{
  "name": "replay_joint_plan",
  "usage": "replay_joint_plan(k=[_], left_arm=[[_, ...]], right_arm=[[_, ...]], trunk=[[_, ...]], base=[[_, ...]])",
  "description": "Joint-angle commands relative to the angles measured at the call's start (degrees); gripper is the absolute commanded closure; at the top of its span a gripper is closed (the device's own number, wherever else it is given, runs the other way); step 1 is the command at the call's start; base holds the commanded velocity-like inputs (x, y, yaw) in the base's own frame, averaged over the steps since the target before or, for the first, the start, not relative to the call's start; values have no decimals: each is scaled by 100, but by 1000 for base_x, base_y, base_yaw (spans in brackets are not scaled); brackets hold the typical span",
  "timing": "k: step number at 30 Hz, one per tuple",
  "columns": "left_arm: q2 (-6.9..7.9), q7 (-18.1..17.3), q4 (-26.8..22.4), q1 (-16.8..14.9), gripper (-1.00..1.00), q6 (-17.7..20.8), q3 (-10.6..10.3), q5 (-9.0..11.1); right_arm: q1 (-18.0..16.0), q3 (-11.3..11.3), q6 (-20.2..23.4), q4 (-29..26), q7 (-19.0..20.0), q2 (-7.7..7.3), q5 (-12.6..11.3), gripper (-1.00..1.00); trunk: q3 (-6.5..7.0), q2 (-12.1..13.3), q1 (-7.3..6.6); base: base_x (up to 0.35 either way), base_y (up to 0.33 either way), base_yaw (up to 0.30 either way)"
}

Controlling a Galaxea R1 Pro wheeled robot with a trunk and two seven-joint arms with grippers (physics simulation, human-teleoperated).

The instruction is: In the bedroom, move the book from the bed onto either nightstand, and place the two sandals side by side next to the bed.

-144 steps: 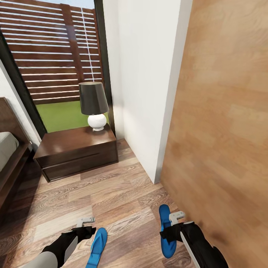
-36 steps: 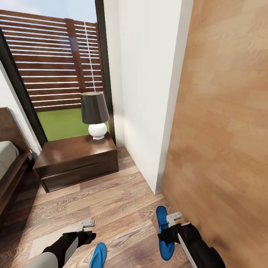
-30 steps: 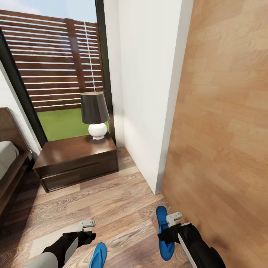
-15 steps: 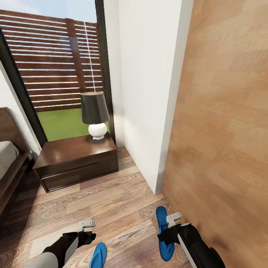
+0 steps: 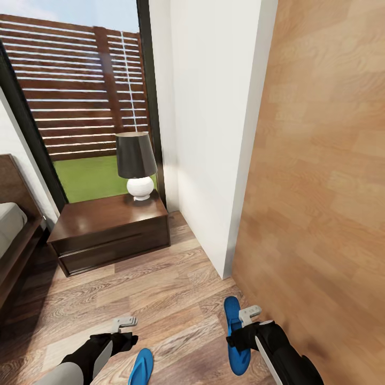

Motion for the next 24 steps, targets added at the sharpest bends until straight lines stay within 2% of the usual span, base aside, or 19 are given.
replay_joint_plan(k=[1, 9, 16, 24], left_arm=[[-2, -33, -12, 0, -100, 36, 45, -37], [-2, -35, -12, 0, -100, 36, 45, -37], [-2, -38, -12, 0, -100, 36, 45, -37], [-2, -38, -12, 0, -100, 36, 45, -37]], right_arm=[[-3, 10, 24, -7, 29, -5, 42, 100], [-3, 21, 24, -7, 29, -5, 42, 100], [-3, 173, 17, -7, 7, -6, 35, 100], [-3, 224, 16, -7, -5, -9, 33, 100]], trunk=[[-5, -2, -1], [-5, -2, -1], [-5, -2, -1], [-5, -2, -1]], base=[[48, 0, 0], [85, 0, 0], [20, 0, 0], [67, 0, 0]])
